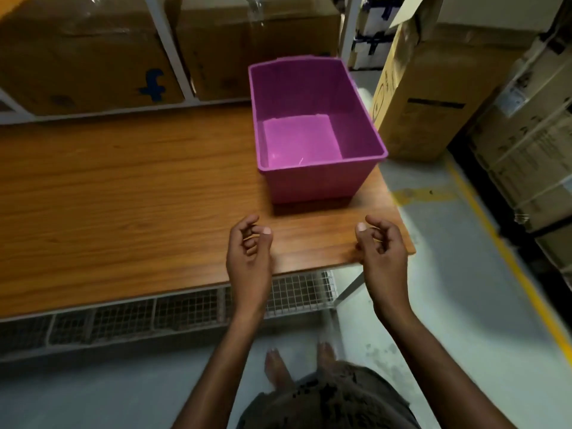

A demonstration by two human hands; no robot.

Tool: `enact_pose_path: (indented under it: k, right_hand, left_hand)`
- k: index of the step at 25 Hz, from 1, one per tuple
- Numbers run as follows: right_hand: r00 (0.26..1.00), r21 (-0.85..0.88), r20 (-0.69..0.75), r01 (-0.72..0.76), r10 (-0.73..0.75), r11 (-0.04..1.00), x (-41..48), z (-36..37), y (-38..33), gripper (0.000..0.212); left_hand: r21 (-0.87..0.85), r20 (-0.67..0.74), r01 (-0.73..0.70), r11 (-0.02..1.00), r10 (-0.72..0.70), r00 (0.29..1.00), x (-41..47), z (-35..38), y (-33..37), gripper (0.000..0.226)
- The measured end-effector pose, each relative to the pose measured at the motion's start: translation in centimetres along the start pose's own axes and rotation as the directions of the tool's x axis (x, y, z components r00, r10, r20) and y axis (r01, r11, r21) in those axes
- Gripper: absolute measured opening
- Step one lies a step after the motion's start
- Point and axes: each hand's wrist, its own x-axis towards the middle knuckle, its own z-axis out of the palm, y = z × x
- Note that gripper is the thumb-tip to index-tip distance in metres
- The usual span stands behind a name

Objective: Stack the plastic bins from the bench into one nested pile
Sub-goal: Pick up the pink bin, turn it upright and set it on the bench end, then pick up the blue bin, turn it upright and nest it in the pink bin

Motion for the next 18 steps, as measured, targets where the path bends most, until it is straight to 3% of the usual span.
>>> enact_pose_path:
  k: [3,8,13,18]
  right_hand:
    - [0.996,-0.025,0.088,0.005,-0.003,1.0,-3.2,-0.4,1.6,0.03]
    - [0.954,-0.076,0.293,0.088,-0.062,0.993,-7.2,-0.9,2.9,0.029]
    - [0.866,-0.224,0.468,0.308,-0.175,0.925,-11.4,-2.7,5.1,0.037]
    - [0.726,-0.247,0.652,0.473,-0.216,0.846,-17.3,-2.9,8.2,0.045]
  left_hand:
    - [0.035,0.061,0.001,0.999,-0.003,0.998,-3.1,-0.8,-0.5,0.024]
    - [0.158,0.003,-0.021,0.987,0.021,1.0,-7.9,-2.9,-1.3,0.03]
    - [0.495,-0.068,-0.037,0.868,0.082,0.994,-15.3,-6.0,-3.6,0.043]
    - [0.644,-0.098,-0.007,0.765,0.092,0.991,-22.4,-11.1,-5.4,0.052]
